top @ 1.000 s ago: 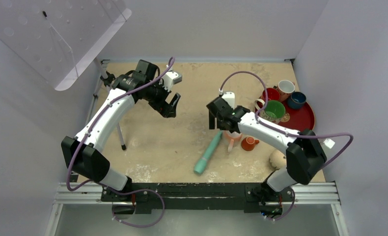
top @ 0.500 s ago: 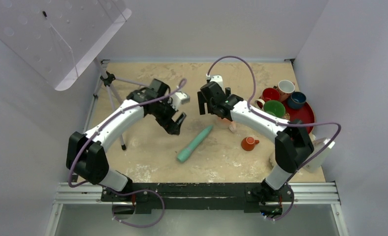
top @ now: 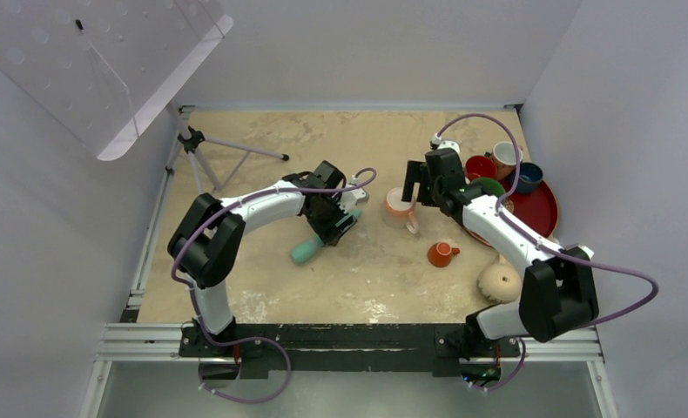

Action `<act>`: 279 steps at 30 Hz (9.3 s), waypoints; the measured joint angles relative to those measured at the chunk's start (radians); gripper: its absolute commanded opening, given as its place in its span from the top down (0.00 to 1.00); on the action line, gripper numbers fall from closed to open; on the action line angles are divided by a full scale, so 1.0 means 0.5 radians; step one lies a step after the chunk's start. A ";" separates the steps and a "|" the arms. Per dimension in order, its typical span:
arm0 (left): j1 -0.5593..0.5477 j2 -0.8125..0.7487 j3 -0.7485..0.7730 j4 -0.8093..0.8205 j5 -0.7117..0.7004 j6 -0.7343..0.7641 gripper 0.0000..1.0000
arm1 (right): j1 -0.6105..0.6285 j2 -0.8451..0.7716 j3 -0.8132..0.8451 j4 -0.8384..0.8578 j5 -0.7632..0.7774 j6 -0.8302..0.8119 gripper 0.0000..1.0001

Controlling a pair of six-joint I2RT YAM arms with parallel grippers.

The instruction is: Turn the mug right side up

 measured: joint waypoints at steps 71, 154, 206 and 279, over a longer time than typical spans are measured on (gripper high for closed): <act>0.249 -0.040 0.597 -0.615 0.536 -0.210 0.09 | 0.191 0.403 -0.074 0.107 0.024 -0.026 1.00; 0.049 -0.613 0.533 -1.496 0.023 2.535 1.00 | 0.476 0.196 1.034 -0.217 -0.543 0.117 0.11; -0.075 -0.791 0.795 -1.205 -0.214 1.423 0.17 | -0.745 -0.426 0.539 -0.332 -0.166 0.311 1.00; 0.072 -0.851 0.089 -0.693 -0.342 0.594 0.17 | -1.595 0.509 0.446 -0.237 0.278 0.865 0.43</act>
